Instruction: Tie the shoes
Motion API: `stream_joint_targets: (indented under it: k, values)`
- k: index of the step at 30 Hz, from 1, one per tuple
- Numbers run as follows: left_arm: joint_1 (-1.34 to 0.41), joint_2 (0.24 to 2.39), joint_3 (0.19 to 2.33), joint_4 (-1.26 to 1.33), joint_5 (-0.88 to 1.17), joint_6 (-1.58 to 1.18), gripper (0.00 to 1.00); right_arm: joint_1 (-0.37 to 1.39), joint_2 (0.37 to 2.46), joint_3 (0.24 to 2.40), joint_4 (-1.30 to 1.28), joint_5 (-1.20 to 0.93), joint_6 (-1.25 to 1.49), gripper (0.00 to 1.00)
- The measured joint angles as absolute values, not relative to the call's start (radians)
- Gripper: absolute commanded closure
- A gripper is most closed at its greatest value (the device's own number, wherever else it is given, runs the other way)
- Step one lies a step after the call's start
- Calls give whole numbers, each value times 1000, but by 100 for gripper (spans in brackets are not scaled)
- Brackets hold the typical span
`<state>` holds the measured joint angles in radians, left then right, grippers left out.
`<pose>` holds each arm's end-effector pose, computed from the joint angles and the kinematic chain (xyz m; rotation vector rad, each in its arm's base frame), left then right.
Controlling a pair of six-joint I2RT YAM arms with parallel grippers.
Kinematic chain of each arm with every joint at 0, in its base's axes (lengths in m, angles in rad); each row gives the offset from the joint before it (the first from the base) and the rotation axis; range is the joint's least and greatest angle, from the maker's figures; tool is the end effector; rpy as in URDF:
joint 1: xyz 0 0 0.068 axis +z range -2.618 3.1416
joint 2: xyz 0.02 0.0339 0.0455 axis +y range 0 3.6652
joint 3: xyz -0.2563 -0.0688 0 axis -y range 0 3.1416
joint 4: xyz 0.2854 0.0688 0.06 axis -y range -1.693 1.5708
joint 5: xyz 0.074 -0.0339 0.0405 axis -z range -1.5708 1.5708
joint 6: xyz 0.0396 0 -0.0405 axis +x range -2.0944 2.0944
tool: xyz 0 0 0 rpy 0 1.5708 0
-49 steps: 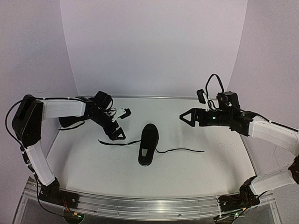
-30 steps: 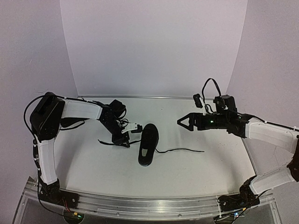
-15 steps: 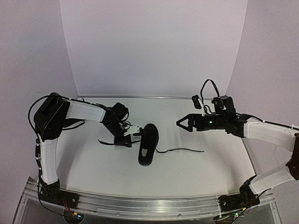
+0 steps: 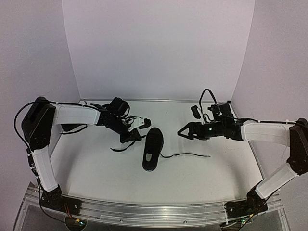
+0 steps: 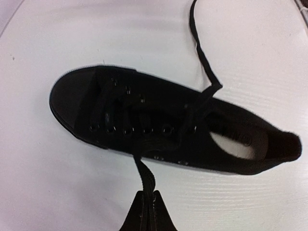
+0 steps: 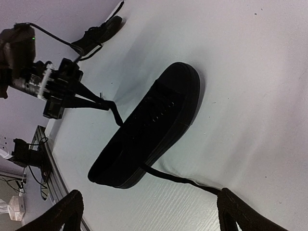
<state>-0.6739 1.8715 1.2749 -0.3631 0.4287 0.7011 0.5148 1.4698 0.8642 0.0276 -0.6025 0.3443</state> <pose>0.3248 -0.2805 0.1575 1.7039 1.8069 -0.5287 0.2956 0.1930 0.1971 -0.5622 2.1837 1.1297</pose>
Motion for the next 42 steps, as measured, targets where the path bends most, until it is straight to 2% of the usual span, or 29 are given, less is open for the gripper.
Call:
stream_joint_targets:
  k: [5,14,20,27,32,38,40,41,42]
  values:
    - [-705,1847,1266,-281,473,649,100,523,1535,887,77,-640,391,31]
    - [-749,1851,1229,-183,499,582,100,639,1709,977,185,-662,471,45]
    - [-755,1851,1216,-137,499,558,100,710,1833,1061,235,-664,517,50]
    - [-760,1851,1213,-120,499,551,100,721,1874,1099,271,-664,545,53]
    - [-760,1852,1207,-112,499,551,100,721,1906,1121,304,-668,563,61]
    - [-760,1854,1200,-115,494,552,100,720,1941,1126,327,-675,581,78]
    - [-760,1855,1200,-115,492,553,99,721,1945,1127,334,-678,587,91]
    - [-760,1855,1200,-115,491,553,95,721,1946,1127,337,-680,588,99]
    - [-760,1856,1200,-114,489,553,90,721,1946,1128,343,-684,589,100]
